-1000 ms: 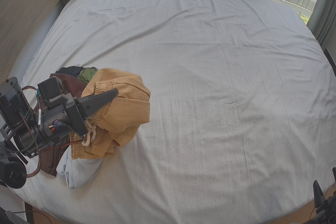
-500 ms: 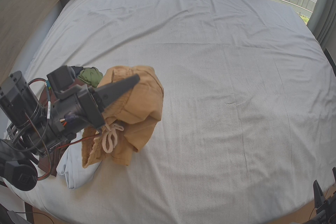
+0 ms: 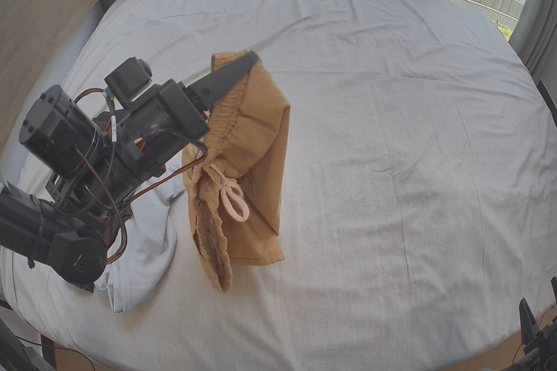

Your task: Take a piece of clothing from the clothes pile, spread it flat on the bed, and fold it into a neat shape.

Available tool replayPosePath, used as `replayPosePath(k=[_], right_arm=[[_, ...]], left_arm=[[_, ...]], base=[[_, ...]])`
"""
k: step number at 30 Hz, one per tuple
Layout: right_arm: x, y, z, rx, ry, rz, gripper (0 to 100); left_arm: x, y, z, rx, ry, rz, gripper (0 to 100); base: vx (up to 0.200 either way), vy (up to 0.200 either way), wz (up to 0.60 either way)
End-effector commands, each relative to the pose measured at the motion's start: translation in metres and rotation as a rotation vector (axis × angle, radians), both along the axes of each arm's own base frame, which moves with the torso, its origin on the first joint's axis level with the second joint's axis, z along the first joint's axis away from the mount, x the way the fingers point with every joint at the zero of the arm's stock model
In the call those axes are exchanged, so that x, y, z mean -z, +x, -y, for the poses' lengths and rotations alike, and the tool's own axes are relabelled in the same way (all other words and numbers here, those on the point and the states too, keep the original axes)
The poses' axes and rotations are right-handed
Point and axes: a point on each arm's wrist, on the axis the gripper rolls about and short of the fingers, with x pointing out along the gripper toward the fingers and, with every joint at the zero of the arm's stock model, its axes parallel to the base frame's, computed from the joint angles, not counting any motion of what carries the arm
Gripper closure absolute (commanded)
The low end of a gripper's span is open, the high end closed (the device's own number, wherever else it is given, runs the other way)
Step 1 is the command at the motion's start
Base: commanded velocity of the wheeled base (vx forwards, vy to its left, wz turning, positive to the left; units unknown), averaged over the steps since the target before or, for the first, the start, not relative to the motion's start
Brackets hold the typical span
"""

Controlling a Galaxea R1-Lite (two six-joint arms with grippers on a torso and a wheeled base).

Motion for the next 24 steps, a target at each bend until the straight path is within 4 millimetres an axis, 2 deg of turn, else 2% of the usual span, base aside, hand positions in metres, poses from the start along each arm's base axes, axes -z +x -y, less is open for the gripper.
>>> replayPosePath(k=[1, 4, 13, 20, 23, 24], right_arm=[[0.005, 0.000, 0.000, -0.002, 0.000, -0.005, 0], [0.005, 0.000, 0.000, -0.002, 0.000, -0.002, 0], [0.005, 0.000, 0.000, 0.000, 0.000, 0.000, 0], [0.005, 0.000, 0.000, 0.000, 0.000, -0.002, 0], [0.005, 0.000, 0.000, 0.000, 0.000, -0.002, 0], [0.005, 0.000, 0.000, 0.000, 0.000, -0.002, 0]], left_arm=[[-0.015, 0.001, 0.013, 0.049, -0.049, 0.026, 100], [-0.029, -0.011, 0.016, 0.093, -0.086, 0.042, 100], [-0.051, -0.032, 0.018, 0.172, -0.139, 0.077, 100], [-0.078, -0.049, 0.007, 0.241, -0.233, 0.076, 100], [-0.082, -0.054, 0.005, 0.268, -0.253, 0.053, 100], [-0.077, -0.051, 0.006, 0.263, -0.245, 0.021, 100]], base=[[0.000, 0.000, 0.00], [0.000, 0.000, 0.00], [0.000, 0.000, 0.00], [0.000, 0.000, 0.00], [0.000, 0.000, 0.00], [0.000, 0.000, 0.00]])
